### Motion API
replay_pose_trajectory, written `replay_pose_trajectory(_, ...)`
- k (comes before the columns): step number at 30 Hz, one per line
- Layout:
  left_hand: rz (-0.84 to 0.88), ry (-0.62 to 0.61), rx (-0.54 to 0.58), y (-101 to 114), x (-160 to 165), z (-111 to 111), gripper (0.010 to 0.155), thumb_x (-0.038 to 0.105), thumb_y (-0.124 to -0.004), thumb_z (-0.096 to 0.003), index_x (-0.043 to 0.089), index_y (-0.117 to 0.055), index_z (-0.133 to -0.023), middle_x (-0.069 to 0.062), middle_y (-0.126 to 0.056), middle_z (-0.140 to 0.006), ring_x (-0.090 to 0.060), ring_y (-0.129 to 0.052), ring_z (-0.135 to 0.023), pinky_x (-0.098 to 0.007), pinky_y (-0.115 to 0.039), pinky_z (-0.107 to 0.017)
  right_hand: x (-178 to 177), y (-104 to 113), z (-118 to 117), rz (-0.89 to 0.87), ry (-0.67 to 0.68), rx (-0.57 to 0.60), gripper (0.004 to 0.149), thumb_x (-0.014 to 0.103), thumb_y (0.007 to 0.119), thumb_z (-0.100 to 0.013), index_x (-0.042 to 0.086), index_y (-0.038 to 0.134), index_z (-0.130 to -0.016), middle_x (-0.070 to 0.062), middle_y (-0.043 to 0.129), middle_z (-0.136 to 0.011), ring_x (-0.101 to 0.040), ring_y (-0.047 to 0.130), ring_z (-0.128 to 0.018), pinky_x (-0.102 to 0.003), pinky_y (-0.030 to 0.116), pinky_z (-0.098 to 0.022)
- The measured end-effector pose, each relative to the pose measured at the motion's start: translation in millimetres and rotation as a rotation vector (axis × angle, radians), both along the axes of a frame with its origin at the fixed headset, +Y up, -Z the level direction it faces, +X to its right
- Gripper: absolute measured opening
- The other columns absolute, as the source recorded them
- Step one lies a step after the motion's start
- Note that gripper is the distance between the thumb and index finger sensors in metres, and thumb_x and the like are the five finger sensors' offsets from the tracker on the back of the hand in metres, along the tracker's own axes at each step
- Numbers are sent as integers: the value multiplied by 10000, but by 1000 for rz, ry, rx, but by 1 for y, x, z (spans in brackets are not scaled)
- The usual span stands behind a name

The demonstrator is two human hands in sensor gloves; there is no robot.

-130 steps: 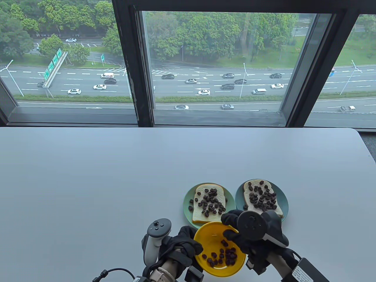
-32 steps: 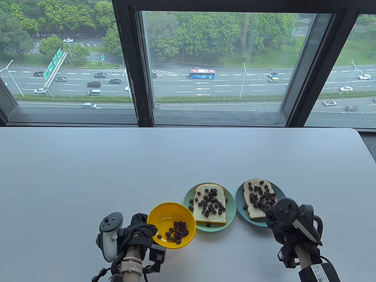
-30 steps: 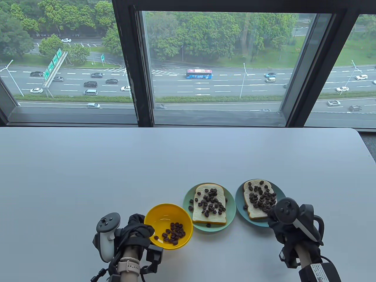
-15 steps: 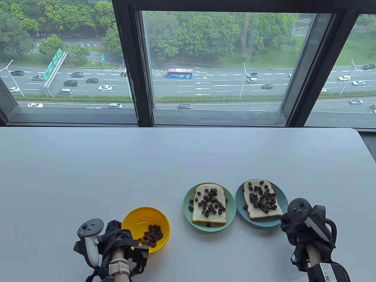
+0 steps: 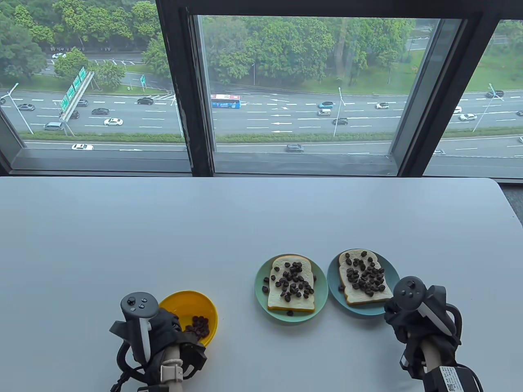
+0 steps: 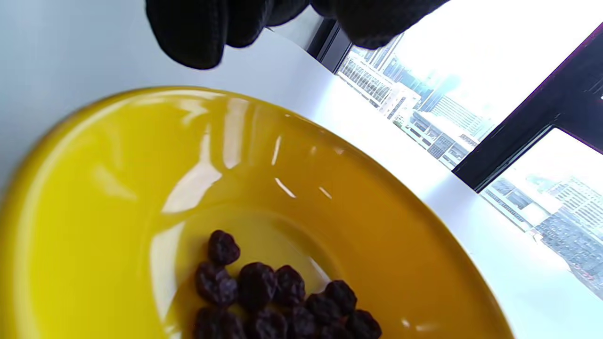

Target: Sprinkle cranberries onto toast

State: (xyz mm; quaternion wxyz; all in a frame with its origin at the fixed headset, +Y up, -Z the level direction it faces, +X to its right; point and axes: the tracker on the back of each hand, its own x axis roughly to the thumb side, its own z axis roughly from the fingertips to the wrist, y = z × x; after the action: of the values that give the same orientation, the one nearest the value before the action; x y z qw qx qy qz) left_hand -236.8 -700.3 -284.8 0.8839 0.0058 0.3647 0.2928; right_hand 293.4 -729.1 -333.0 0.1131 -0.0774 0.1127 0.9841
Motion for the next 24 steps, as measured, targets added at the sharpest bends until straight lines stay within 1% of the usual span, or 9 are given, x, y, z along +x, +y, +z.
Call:
replay_pose_trajectory(4, -54, -231, 274, 22, 44, -6, 545, 329, -715, -473, 264, -535, -983, -128, -614, -962, -335, -726, -779, -441, -819, -546, -3, 6, 0, -62, -20, 38, 447, 386, 723, -371, 278, 748, -805, -74, 767, -843, -242, 935, -616, -263, 919, -366)
replay_pose_trajectory(7, -58, -389, 345, 26, 84, -14, 517, 310, -727, -456, 222, -606, -951, -164, -696, -894, -352, -794, -691, -440, -866, -452, -9, 4, 0, -143, -33, 44, 448, 386, 722, -373, 275, 747, -807, -77, 766, -842, -243, 936, -614, -262, 919, -363)
replay_pose_trajectory(9, -38, -455, 330, 25, 108, -19, 512, 319, -727, -454, 221, -616, -944, -164, -713, -881, -347, -811, -673, -430, -880, -433, -15, 3, 0, -179, -22, 31, 450, 389, 720, -375, 276, 744, -809, -78, 759, -849, -244, 932, -618, -261, 918, -367)
replay_pose_trajectory(12, 104, -510, 300, 18, 146, -26, 504, 323, -724, -457, 217, -625, -940, -164, -721, -874, -343, -818, -665, -424, -885, -424, -25, 3, 2, -207, -10, 39, 452, 393, 718, -374, 278, 741, -811, -77, 757, -850, -240, 931, -620, -257, 918, -368)
replay_pose_trajectory(15, 294, -526, 260, 8, 179, -32, 501, 321, -723, -459, 210, -628, -938, -172, -724, -867, -348, -820, -655, -427, -884, -415, -33, 2, 4, -236, -9, 45, 452, 397, 714, -379, 280, 735, -815, -73, 756, -850, -234, 931, -623, -251, 918, -372)
replay_pose_trajectory(17, 425, -511, 199, 1, 193, -34, 500, 331, -717, -464, 207, -624, -939, -172, -724, -864, -343, -822, -651, -420, -885, -411, -36, 1, 6, -267, -32, 54, 457, 401, 712, -379, 281, 729, -820, -74, 749, -855, -234, 926, -630, -248, 916, -375)
replay_pose_trajectory(19, 527, -491, 187, -6, 206, -35, 493, 325, -712, -471, 204, -623, -940, -176, -718, -867, -348, -814, -655, -427, -878, -416, -39, 0, 7, -325, -77, 70, 458, 407, 707, -385, 282, 721, -826, -75, 741, -861, -231, 921, -636, -244, 915, -381)
replay_pose_trajectory(21, 512, -506, 148, -14, 212, -37, 495, 332, -708, -474, 209, -614, -943, -171, -713, -871, -343, -812, -660, -420, -880, -419, -43, -1, 7, -396, -113, 81, 462, 411, 702, -391, 281, 711, -834, -73, 730, -869, -230, 915, -645, -242, 912, -390)
replay_pose_trajectory(24, 418, -511, 106, -24, 209, -39, 495, 339, -706, -471, 212, -617, -941, -165, -720, -867, -336, -819, -656, -413, -885, -418, -51, -2, 6, -477, -105, 92, 472, 420, 694, -398, 278, 691, -848, -78, 710, -881, -233, 901, -661, -239, 906, -405)
